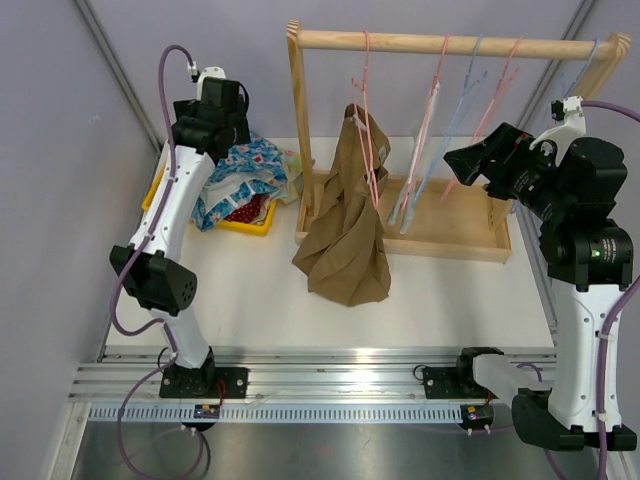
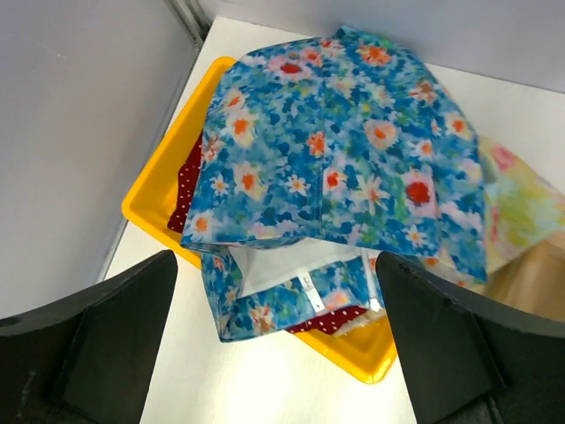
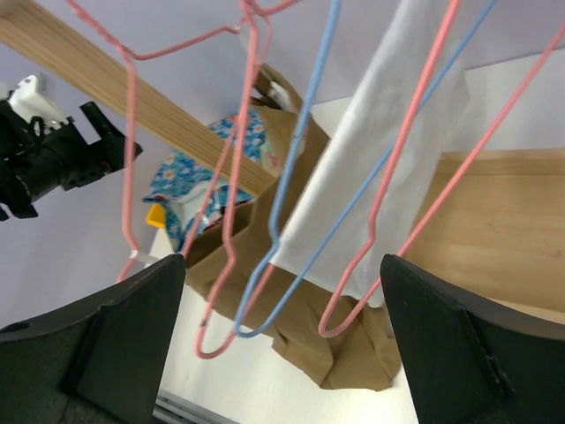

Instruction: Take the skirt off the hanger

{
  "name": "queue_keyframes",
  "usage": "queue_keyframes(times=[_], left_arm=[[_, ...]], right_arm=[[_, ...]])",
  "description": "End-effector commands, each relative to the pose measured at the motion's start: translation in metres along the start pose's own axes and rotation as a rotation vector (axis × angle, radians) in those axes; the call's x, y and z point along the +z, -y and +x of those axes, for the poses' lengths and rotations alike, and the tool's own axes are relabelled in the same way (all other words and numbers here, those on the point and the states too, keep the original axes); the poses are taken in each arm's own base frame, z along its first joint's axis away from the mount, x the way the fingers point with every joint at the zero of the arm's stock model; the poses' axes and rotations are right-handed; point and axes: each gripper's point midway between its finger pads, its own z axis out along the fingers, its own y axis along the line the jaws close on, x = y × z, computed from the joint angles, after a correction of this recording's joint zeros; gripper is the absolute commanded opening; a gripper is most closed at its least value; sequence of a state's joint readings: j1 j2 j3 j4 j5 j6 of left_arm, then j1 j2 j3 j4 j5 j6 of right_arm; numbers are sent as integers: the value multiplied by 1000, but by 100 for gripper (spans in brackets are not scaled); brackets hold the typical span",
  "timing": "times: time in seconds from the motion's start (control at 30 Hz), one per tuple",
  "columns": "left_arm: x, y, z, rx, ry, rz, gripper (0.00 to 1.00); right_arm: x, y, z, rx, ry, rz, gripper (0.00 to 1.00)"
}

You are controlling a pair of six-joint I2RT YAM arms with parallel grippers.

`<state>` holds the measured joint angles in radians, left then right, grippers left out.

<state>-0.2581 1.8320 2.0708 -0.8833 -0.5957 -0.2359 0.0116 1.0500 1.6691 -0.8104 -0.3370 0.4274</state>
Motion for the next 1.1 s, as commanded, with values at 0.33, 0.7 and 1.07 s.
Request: queue_keyframes(times=[0.33,0.7,1.07], left_arm=[[-163,-56,17,-184,191,268,99],[-191,-86,100,-196,174,345,99],[-188,-77,114,-209,143,384,99]], right_arm=[[6,-92,-72,64,87,-401,99],[94,-61,-60,112,-9,-293,92],[117,-57,-13,80,-104,-208,36]])
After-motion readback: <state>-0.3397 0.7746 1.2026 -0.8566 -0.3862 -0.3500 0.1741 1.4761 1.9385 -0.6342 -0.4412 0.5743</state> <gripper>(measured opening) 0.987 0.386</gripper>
